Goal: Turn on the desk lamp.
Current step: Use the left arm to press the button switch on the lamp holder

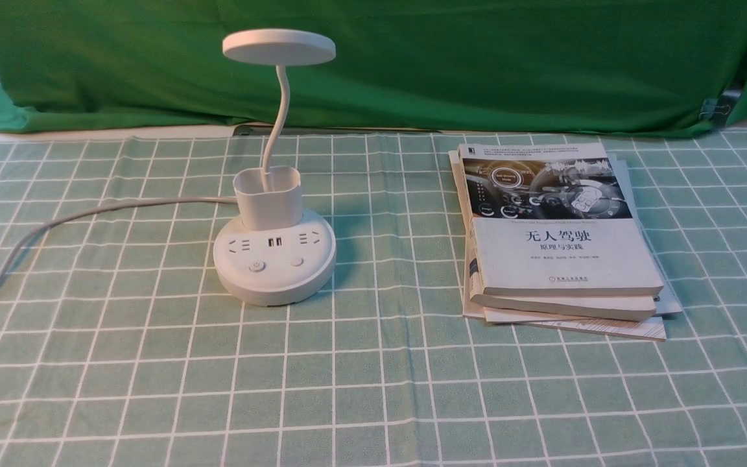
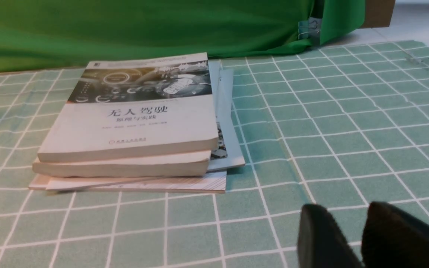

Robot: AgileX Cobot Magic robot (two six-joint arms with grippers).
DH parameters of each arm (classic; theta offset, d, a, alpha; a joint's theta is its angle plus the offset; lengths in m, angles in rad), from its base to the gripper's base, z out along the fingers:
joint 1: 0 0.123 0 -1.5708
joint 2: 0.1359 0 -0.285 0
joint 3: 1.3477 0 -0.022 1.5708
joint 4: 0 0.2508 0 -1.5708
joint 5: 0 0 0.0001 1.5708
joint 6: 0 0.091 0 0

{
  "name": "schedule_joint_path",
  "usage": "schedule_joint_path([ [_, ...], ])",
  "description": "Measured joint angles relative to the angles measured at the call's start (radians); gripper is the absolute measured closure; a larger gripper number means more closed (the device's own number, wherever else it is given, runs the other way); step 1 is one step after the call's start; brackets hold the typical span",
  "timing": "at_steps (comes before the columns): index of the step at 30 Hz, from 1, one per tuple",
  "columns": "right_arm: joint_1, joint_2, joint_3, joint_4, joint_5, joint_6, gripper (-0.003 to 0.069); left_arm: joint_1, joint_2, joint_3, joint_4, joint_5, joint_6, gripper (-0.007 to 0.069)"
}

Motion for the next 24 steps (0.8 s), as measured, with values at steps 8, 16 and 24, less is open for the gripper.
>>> schedule_joint_path([
  [8,0.0,0.0,0.0,0.0,0.0,0.0,0.0421,0.0,0.0,0.0,0.0,-0.466,-0.015,0.0603],
  [16,0.0,0.0,0.0,0.0,0.0,0.0,0.0421,0.0,0.033,-0.296,0.02,-0.187,-0.186,0.0603],
  [24,0.0,0.0,0.0,0.0,-0.001,0.0,0.0421,0.0,0.452,-0.58,0.008,0.369,-0.127,0.0603],
])
